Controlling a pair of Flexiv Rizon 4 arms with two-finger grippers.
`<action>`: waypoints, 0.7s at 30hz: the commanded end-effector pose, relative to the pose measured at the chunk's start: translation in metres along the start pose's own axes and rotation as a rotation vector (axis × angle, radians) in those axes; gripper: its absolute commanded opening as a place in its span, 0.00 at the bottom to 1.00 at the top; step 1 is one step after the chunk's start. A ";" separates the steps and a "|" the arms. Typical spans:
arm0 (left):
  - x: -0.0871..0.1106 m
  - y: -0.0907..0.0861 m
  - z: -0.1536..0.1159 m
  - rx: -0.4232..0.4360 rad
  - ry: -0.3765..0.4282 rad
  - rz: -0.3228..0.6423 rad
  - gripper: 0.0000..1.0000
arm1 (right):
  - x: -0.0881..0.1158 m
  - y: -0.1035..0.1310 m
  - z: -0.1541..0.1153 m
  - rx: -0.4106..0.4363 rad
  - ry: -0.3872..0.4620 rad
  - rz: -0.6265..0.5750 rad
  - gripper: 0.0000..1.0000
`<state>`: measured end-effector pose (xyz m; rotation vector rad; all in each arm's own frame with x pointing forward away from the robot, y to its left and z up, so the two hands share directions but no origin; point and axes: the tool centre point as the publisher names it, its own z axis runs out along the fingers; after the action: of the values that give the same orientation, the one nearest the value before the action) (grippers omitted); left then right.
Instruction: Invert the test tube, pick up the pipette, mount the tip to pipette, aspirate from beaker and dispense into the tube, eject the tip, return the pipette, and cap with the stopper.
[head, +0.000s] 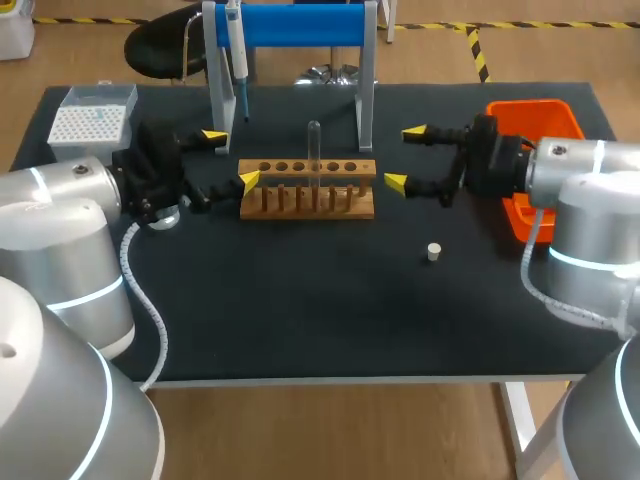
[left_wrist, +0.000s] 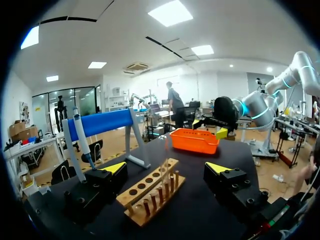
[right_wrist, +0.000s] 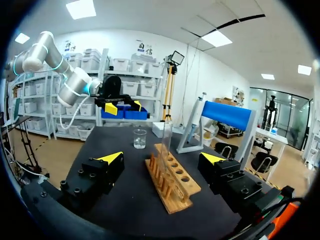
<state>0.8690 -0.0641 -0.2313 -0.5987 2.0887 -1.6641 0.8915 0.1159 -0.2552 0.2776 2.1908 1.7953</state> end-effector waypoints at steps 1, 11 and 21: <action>0.001 0.000 0.000 -0.001 -0.002 0.000 1.00 | -0.014 -0.006 0.016 -0.031 0.161 -0.010 1.00; 0.001 0.000 0.000 -0.001 -0.002 0.000 1.00 | -0.008 -0.003 0.045 -0.092 0.369 0.012 1.00; 0.001 0.000 0.000 -0.001 -0.002 0.000 1.00 | -0.006 -0.005 0.075 -0.097 0.472 0.014 1.00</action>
<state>0.8685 -0.0636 -0.2304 -0.5994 2.0929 -1.6626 0.9144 0.1754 -0.2679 -0.0389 2.3256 2.0772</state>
